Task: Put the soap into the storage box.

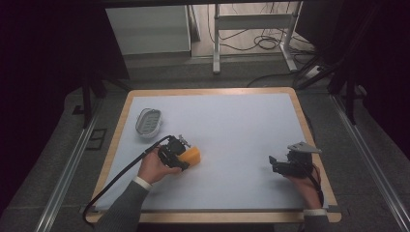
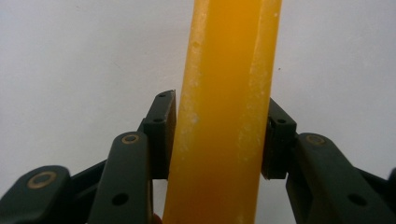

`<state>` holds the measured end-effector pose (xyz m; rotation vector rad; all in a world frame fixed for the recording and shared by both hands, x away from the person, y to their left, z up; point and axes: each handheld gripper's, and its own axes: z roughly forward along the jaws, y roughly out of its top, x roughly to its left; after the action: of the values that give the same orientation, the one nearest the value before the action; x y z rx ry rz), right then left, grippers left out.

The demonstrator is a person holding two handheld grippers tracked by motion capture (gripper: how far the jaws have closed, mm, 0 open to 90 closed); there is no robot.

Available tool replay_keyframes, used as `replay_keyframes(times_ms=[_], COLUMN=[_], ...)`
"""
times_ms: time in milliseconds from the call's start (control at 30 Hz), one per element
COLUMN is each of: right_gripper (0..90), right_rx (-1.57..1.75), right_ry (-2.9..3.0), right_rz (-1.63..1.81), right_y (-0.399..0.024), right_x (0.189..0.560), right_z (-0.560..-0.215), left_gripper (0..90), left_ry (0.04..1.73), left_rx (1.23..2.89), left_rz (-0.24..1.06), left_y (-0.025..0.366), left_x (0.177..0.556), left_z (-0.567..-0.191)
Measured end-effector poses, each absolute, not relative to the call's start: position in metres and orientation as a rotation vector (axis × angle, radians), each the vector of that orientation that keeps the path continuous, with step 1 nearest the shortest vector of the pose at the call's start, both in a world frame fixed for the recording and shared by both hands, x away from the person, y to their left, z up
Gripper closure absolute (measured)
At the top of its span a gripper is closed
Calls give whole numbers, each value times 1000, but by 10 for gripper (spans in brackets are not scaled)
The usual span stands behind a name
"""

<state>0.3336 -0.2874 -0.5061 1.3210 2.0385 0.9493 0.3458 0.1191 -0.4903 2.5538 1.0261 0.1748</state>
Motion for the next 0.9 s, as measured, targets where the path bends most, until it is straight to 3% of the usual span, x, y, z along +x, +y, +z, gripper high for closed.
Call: replay_keyframes(times_ms=[300, 900], right_gripper=[95, 95], right_rx=[1343, 1337], right_ry=[2033, 2031], right_rz=[936, 940], right_y=[-290, -288], right_x=[335, 335], right_z=[-508, -507], left_gripper=[603, 608], left_ry=[1025, 1024], left_rx=[2542, 2517], left_rz=[144, 124], left_y=[120, 126], left_x=[350, 351], left_z=[-491, -491])
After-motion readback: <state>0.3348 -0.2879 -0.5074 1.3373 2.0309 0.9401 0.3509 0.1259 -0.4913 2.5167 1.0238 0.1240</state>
